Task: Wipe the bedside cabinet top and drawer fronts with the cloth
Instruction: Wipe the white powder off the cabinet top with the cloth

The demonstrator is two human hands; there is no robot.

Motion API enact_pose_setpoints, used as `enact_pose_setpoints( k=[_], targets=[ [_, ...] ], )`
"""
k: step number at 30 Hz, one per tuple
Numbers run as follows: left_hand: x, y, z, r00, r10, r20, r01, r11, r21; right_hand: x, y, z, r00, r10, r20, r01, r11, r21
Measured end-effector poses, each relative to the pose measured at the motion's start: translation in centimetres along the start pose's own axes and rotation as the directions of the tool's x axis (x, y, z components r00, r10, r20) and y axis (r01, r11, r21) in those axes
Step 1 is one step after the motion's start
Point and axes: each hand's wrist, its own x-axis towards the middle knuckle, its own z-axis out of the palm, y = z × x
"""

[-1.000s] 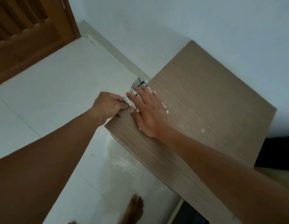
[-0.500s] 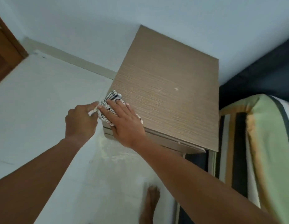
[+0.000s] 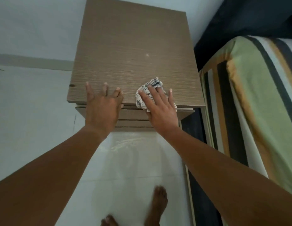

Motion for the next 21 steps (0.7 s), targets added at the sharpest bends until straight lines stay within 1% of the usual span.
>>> enact_pose_setpoints(
  k=[3, 4, 7, 9, 11, 12, 13, 14, 15, 16, 17, 18, 19, 20, 21],
  targets=[
    [0.9, 1.4, -0.9, 0.996, -0.056, 0.066, 0.047, 0.991, 0.129, -2.0, 4.2, -0.5, 0.999, 0.048, 0.021, -0.047, 0.999, -0.015],
    [1.2, 1.8, -1.5, 0.993, -0.072, 0.089, 0.059, 0.988, 0.144, -2.5, 5.6, -0.8, 0.997, 0.071, 0.028, -0.071, 0.997, -0.014],
    [2.3, 3.0, -3.3, 0.988, -0.127, 0.093, 0.120, 0.990, 0.080, -4.1, 8.4, -1.6, 0.981, 0.183, 0.070, -0.185, 0.982, 0.026],
    [3.2, 3.6, -4.1, 0.976, -0.180, 0.123, 0.178, 0.984, 0.031, -4.8, 9.2, -2.1, 0.960, 0.267, 0.085, -0.273, 0.959, 0.077],
    [4.0, 3.7, -4.5, 0.964, -0.208, 0.164, 0.219, 0.974, -0.058, -5.1, 9.0, -2.7, 0.927, 0.369, 0.062, -0.375, 0.913, 0.164],
    [4.5, 3.6, -4.4, 0.959, -0.203, 0.198, 0.231, 0.964, -0.131, -4.6, 8.6, -3.0, 0.883, 0.468, 0.019, -0.456, 0.849, 0.267],
    [5.0, 3.5, -4.3, 0.954, -0.173, 0.246, 0.230, 0.947, -0.224, -3.8, 8.0, -3.7, 0.802, 0.597, -0.012, -0.545, 0.740, 0.394],
    [5.6, 3.3, -4.3, 0.946, -0.133, 0.296, 0.228, 0.922, -0.313, -2.7, 7.2, -4.4, 0.701, 0.713, -0.029, -0.595, 0.607, 0.527],
    [6.3, 3.1, -4.1, 0.937, -0.105, 0.332, 0.234, 0.897, -0.375, -1.5, 6.2, -5.1, 0.621, 0.782, -0.049, -0.587, 0.506, 0.632],
    [6.9, 2.9, -3.9, 0.930, -0.107, 0.350, 0.250, 0.884, -0.394, -0.2, 5.1, -5.7, 0.593, 0.802, -0.076, -0.545, 0.469, 0.695],
    [7.5, 2.5, -3.6, 0.925, -0.137, 0.356, 0.279, 0.879, -0.387, 1.1, 3.9, -6.0, 0.631, 0.769, -0.098, -0.493, 0.496, 0.715],
    [8.0, 2.2, -3.4, 0.915, -0.176, 0.362, 0.311, 0.879, -0.360, 2.4, 2.8, -5.9, 0.731, 0.674, -0.100, -0.445, 0.584, 0.679],
    [8.2, 1.8, -3.1, 0.897, -0.207, 0.391, 0.344, 0.881, -0.324, 3.8, 1.7, -5.2, 0.851, 0.524, -0.047, -0.402, 0.705, 0.585],
    [8.2, 1.5, -2.6, 0.874, -0.221, 0.433, 0.368, 0.883, -0.291, 5.1, 0.7, -4.4, 0.932, 0.356, 0.059, -0.341, 0.815, 0.468],
    [8.2, 1.2, -2.0, 0.856, -0.222, 0.468, 0.378, 0.885, -0.272, 6.4, 0.1, -3.3, 0.963, 0.212, 0.165, -0.261, 0.888, 0.380]
  ],
)
